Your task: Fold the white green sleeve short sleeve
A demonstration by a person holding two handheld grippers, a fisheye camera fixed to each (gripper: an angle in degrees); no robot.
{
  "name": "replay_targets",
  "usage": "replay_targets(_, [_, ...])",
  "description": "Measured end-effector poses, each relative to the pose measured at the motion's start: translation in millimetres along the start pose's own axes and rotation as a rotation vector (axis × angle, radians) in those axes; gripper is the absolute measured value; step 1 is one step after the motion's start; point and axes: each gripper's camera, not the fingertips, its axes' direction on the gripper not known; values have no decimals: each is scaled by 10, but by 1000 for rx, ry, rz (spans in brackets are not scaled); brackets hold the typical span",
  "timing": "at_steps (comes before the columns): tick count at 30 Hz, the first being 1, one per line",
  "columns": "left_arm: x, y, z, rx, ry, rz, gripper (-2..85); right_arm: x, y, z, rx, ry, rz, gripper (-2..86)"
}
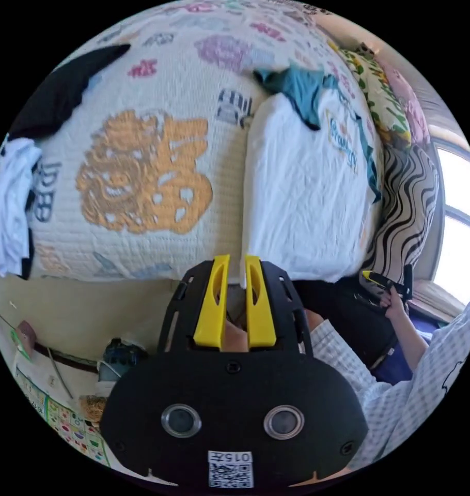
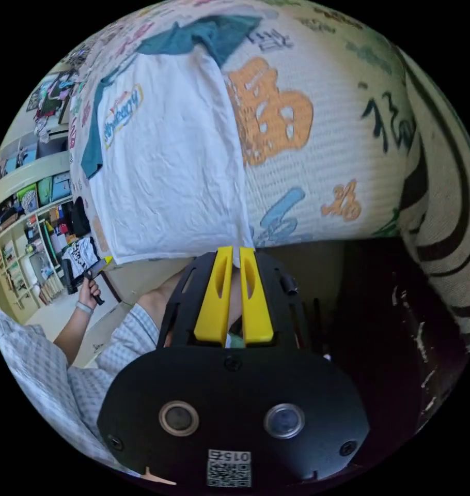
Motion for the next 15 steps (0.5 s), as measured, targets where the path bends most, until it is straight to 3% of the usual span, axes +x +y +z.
replay_targets(3, [113,-166,-365,180,-114,51,95,-172,-238,-380,127,39,-98,52])
replay_targets(6, [516,-602,-557,322,-214,270,113,-471,-632,-550,154,-80,-240,59])
replay_targets(9, [1001,-1144,-346,299,-199,541,123,-785,-949,-537,137,-214,-350,59])
replay_targets(11, [1310,-1471,34,247,-281,687,125,-958,-1096,-468,129,-314,-364,59])
replay_targets(15, [1486,-1757,602,155,-421,798,94,-1055,-1181,-380,120,-467,-309,57])
